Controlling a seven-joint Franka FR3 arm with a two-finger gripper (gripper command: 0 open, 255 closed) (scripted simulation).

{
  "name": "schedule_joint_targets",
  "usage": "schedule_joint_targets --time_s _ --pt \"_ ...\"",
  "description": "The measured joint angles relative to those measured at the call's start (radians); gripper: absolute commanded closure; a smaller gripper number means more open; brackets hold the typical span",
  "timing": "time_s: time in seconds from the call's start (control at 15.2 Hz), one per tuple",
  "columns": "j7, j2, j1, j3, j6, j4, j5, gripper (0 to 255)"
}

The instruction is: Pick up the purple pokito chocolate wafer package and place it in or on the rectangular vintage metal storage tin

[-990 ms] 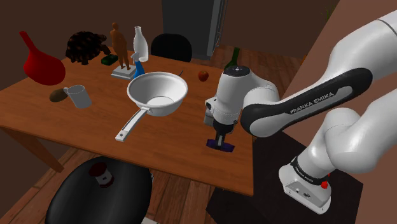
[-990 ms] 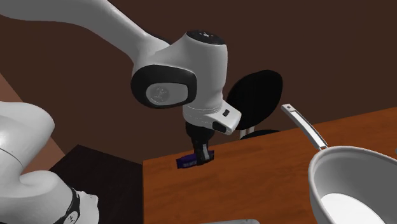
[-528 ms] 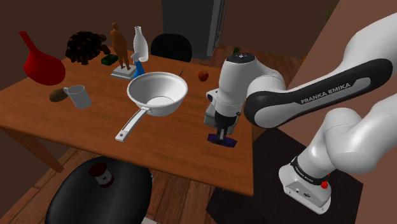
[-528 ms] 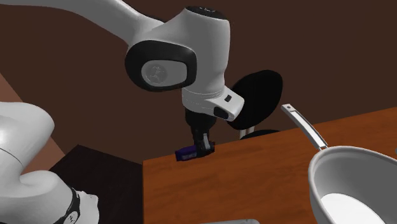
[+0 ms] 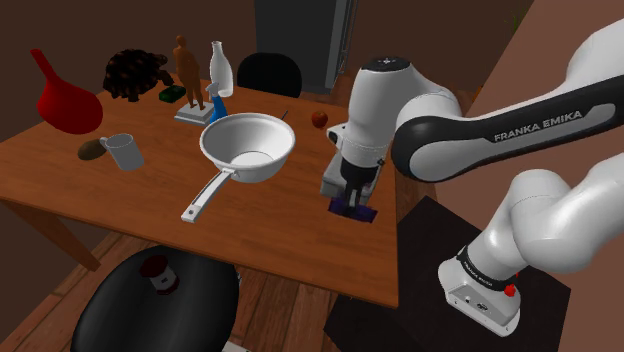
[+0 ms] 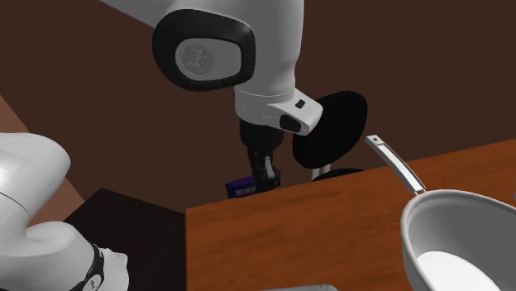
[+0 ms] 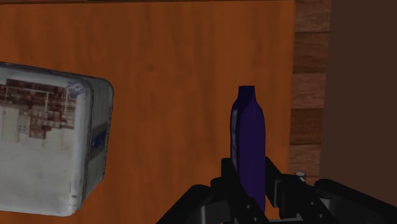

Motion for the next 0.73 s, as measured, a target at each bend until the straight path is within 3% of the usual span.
schedule_joint_targets --time_s 0.33,0.73 --pt "-0.027 -0.022 -0.013 -0.026 -0.049 0.025 -0.011 255" --pt "-0.170 -0.018 -0.089 -0.137 -0.068 0.040 -0.072 255"
